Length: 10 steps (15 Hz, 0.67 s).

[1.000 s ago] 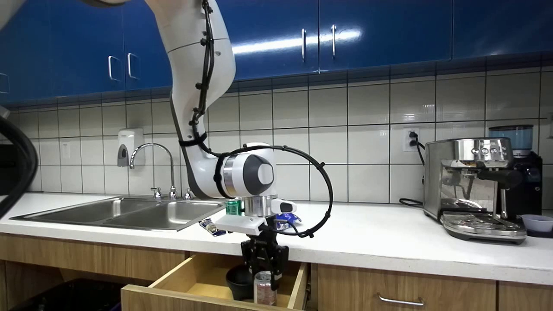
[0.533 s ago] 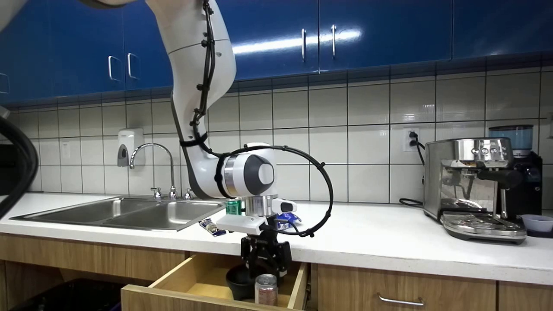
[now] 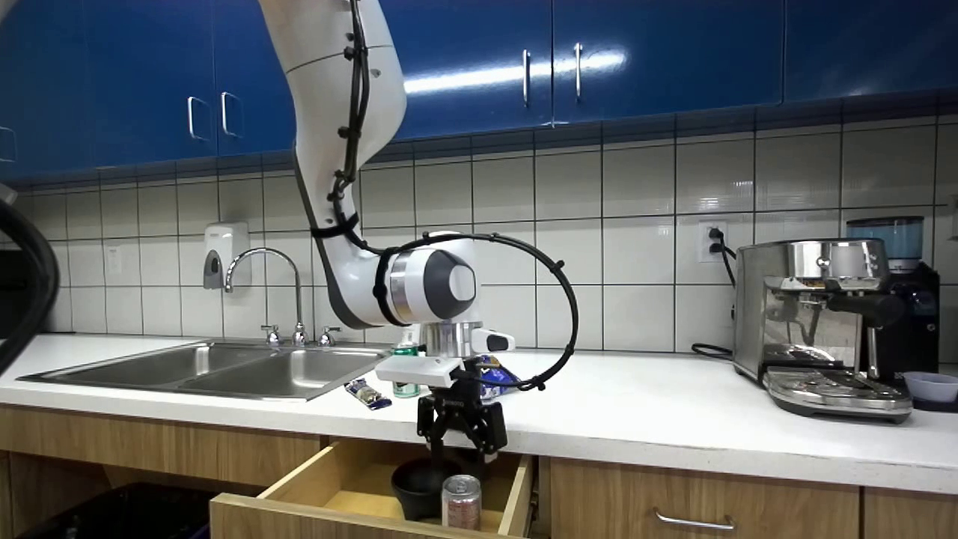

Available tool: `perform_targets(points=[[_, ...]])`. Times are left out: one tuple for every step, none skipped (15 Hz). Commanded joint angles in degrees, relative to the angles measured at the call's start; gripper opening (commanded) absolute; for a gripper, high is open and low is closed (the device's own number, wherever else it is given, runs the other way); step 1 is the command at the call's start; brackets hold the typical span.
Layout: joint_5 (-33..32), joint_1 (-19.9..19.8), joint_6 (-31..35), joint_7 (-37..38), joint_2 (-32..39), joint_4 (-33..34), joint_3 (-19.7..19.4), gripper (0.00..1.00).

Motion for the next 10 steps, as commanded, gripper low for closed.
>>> perform_targets(points=[[-1.9, 0.2, -5.9, -0.4, -5.6, -1.4, -0.5, 1.00], [-2.3, 0.1, -7.6, -0.5, -6.6, -1.2, -0.4, 1.00], [-2.6, -0.1, -9.2, -0.8, -7.6, -1.0, -0.2, 1.00], [-2.6, -0.3, -11.2, -1.3, -8.6, -0.7, 0.1, 1.00], [-2.1, -0.7, -13.2, -2.4, -9.7, -0.2, 0.7, 1.00], [-1.6, -1.0, -15.0, -3.7, -10.6, 0.2, 1.1, 1.00], [-1.6, -1.0, -16.7, -4.3, -11.5, 0.8, 1.4, 1.00], [-1.5, -1.0, -18.4, -5.1, -12.3, 1.5, 1.7, 1.00], [-1.0, -1.1, -20.2, -6.4, -12.8, 2.5, 2.2, 1.00], [-0.6, -1.3, -21.5, -8.6, -13.2, 3.3, 2.7, 1.00]])
